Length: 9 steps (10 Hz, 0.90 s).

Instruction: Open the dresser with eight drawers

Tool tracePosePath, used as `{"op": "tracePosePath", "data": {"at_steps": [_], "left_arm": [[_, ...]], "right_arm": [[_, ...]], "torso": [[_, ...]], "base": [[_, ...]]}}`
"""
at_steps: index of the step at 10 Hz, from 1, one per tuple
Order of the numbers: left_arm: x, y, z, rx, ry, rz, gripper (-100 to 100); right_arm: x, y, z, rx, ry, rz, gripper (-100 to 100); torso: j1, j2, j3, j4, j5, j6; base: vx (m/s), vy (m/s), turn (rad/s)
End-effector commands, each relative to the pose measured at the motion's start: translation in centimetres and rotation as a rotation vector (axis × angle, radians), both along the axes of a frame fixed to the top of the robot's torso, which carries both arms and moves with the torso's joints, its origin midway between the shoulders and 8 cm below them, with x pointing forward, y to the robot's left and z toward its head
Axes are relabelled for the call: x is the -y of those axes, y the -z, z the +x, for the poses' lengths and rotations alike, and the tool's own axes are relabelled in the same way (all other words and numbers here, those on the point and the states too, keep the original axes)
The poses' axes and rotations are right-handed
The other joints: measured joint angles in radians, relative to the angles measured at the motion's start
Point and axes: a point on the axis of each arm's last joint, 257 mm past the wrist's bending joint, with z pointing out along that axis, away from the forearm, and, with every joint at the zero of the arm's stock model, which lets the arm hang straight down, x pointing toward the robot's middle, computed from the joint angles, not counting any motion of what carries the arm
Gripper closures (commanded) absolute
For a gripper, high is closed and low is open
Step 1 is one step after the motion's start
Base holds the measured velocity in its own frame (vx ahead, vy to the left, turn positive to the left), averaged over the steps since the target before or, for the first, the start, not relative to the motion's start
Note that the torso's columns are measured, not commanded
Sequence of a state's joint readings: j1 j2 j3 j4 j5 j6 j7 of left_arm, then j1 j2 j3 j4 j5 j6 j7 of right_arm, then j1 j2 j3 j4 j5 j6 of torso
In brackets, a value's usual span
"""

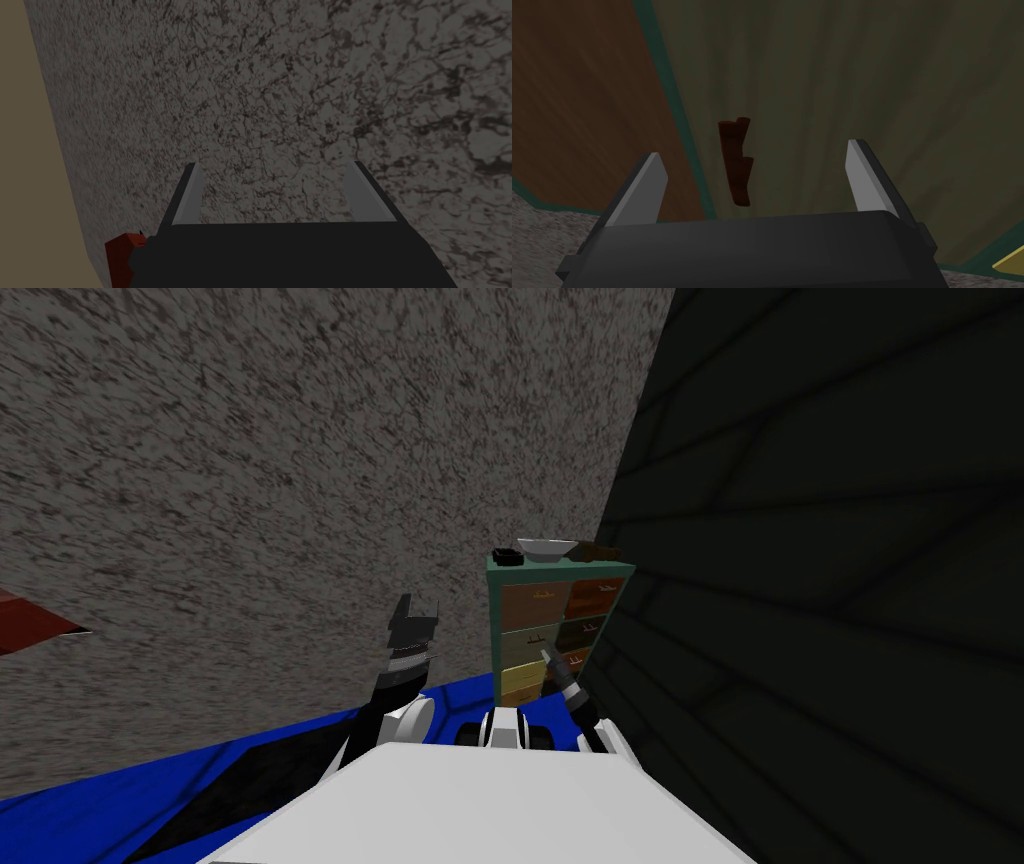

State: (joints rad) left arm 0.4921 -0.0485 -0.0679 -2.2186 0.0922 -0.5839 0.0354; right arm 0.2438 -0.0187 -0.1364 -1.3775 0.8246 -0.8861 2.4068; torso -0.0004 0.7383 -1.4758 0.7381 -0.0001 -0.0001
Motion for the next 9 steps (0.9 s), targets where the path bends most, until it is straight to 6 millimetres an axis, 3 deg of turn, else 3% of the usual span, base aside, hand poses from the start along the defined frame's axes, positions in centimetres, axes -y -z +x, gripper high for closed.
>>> {"op": "tracePosePath", "data": {"at_steps": [1, 3, 4, 5, 7, 9], "left_arm": [[0.0, 0.0, 0.0, 0.000, 0.000, 0.000, 0], [0.0, 0.0, 0.0, 0.000, 0.000, 0.000, 0], [0.0, 0.0, 0.0, 0.000, 0.000, 0.000, 0], [0.0, 0.0, 0.0, 0.000, 0.000, 0.000, 0], [0.0, 0.0, 0.0, 0.000, 0.000, 0.000, 0], [0.0, 0.0, 0.0, 0.000, 0.000, 0.000, 0]], "right_arm": [[-0.4, 0.1, 0.0, 0.001, 0.005, 0.008, -100], [0.1, -1.0, 1.4, 0.002, 0.011, 0.007, -100], [0.1, -0.8, 1.1, 0.004, 0.008, 0.005, -100], [-0.4, -0.1, 0.3, 0.002, 0.006, 0.008, 100], [0.0, -1.1, 0.9, 0.009, -0.001, 0.010, 100], [0.2, -1.0, 0.9, 0.000, -0.002, 0.008, 100]], "torso": [[0.000, 0.000, 0.000, 0.000, 0.000, 0.000], [0.001, -0.002, -0.001, 0.000, 0.000, 0.000], [0.003, -0.002, -0.001, -0.001, 0.001, 0.000], [0.000, 0.000, 0.000, 0.000, 0.000, 0.000], [-0.003, -0.004, 0.000, -0.006, -0.003, -0.001], [-0.002, 0.001, 0.001, -0.004, -0.002, 0.001]], "base": [[0.003, 0.010, -0.001], [0.040, 0.052, 0.030], [0.020, 0.032, 0.003], [-0.018, -0.031, -0.036], [-0.062, -0.021, -0.013], [-0.191, -0.014, -0.025]]}}
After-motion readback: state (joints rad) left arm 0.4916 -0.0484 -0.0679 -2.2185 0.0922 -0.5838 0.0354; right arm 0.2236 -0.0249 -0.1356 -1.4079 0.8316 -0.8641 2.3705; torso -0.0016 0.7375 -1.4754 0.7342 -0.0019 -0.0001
